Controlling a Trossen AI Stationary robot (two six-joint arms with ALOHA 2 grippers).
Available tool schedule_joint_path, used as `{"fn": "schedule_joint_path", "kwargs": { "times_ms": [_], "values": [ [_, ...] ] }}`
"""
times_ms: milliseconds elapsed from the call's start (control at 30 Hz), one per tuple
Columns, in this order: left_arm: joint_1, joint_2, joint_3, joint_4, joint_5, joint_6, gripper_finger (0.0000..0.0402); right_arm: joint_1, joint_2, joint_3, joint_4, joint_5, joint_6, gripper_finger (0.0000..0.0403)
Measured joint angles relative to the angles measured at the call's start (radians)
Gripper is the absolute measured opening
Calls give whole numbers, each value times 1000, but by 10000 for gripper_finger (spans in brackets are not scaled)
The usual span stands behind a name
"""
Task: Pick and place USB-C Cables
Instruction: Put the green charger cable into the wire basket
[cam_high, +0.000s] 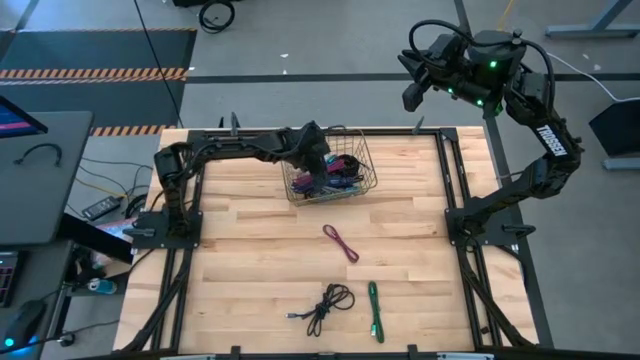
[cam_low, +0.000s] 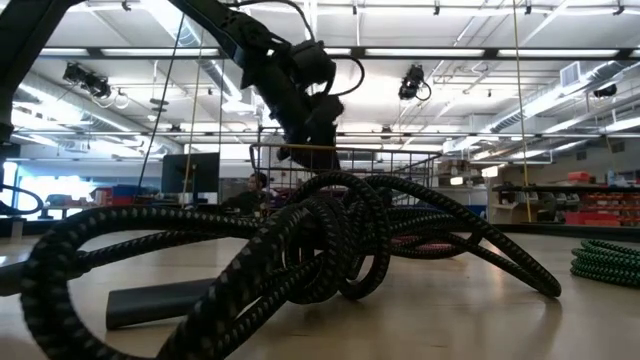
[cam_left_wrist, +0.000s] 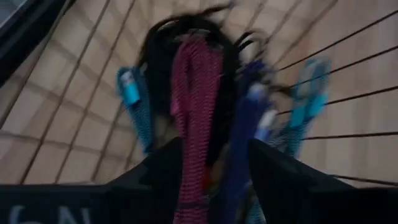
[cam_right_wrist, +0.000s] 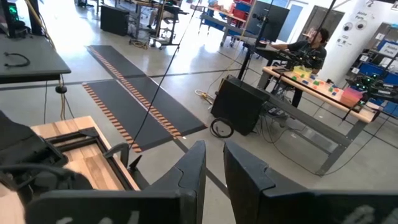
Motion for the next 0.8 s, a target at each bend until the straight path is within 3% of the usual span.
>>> {"fn": "schedule_joint_path", "kwargs": {
  "times_ms": [233, 400, 500, 700, 800],
  "values": [
    [30, -86, 70, 2, 211, -31, 167, 0, 0, 0, 47, 3, -6, 62],
    [30, -169, 158, -17, 524, -32, 160, 0, 0, 0, 40, 0, -7, 62],
    [13, -215, 203, -74, 659, -32, 160, -1, -1, 0, 14, -4, -6, 62],
    [-57, -311, 293, -188, 792, -30, 160, 0, -3, 0, -147, -92, 92, 63],
    [-119, -350, 325, -184, 810, -25, 160, 9, -3, 0, -231, -154, 167, 63]
  ]
}}
